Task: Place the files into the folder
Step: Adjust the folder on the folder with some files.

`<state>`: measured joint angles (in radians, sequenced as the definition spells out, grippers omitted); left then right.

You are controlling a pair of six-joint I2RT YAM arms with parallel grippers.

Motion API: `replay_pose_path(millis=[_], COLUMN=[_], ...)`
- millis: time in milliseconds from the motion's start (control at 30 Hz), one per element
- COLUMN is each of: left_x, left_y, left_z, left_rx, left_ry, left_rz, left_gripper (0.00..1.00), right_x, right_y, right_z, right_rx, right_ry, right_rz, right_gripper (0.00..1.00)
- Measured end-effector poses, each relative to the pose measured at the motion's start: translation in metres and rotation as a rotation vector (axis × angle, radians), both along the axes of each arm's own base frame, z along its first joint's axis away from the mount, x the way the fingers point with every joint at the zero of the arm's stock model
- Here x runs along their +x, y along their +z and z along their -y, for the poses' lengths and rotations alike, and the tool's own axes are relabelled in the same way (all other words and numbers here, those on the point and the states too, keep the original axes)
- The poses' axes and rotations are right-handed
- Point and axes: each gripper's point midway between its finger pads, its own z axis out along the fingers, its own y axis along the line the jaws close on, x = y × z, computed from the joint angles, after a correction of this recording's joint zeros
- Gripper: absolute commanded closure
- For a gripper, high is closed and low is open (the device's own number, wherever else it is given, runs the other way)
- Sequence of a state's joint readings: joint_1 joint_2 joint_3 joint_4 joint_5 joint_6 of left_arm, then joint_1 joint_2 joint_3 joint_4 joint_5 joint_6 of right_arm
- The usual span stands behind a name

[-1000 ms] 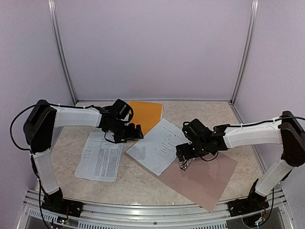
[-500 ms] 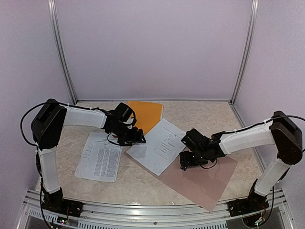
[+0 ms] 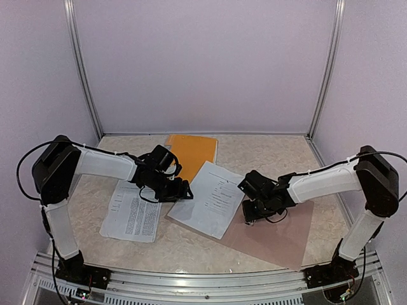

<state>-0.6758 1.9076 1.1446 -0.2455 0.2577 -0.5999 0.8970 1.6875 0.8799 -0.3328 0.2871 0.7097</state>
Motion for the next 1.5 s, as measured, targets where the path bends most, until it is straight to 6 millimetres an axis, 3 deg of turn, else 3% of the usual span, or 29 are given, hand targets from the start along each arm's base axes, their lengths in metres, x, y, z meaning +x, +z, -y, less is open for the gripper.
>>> replay_pose_path(millis=[200, 400, 733, 833, 900, 1033, 1133, 1233, 1333, 1500], left_x=[-0.025, -0.048, -0.053, -0.047, -0.044, -0.050, -0.064, -0.075, -0.083, -0.088], left_y=[-0.001, -0.001, 0.000, 0.007, 0.015, 0.040, 0.060, 0.073, 0.074, 0.065], left_z=[0.003, 0.007, -0.002, -0.009, -0.007, 0.025, 0.061, 0.109, 0.155, 0.213], left_rx=[0.033, 0.045, 0.116, 0.169, 0.198, 0.200, 0.163, 0.118, 0.098, 0.088], left_ry=[-0.021, -0.038, -0.017, 0.005, 0.003, -0.067, -0.149, -0.238, -0.320, -0.410], left_rz=[-0.019, -0.044, -0.018, 0.036, 0.086, 0.200, 0.265, 0.326, 0.366, 0.397], left_gripper=[0.26, 0.25, 0.04, 0.02, 0.01, 0.03, 0.05, 0.09, 0.16, 0.28], right_x=[0.005, 0.011, 0.011, 0.009, 0.012, 0.025, 0.047, 0.067, 0.082, 0.097], right_y=[0.000, 0.000, 0.001, 0.012, 0.030, 0.066, 0.082, 0.087, 0.091, 0.103], right_z=[0.007, 0.014, 0.006, 0.004, 0.002, 0.008, 0.035, 0.067, 0.098, 0.136], right_rx=[-0.079, -0.111, -0.078, -0.049, -0.017, 0.053, 0.076, 0.078, 0.078, 0.105], right_ry=[0.023, 0.043, 0.095, 0.104, 0.106, 0.074, -0.007, -0.087, -0.153, -0.218], right_rz=[0.006, 0.008, -0.004, 0.012, 0.051, 0.126, 0.161, 0.177, 0.193, 0.229], right_gripper=[0.62, 0.60, 0.18, 0.10, 0.08, 0.08, 0.08, 0.09, 0.09, 0.10])
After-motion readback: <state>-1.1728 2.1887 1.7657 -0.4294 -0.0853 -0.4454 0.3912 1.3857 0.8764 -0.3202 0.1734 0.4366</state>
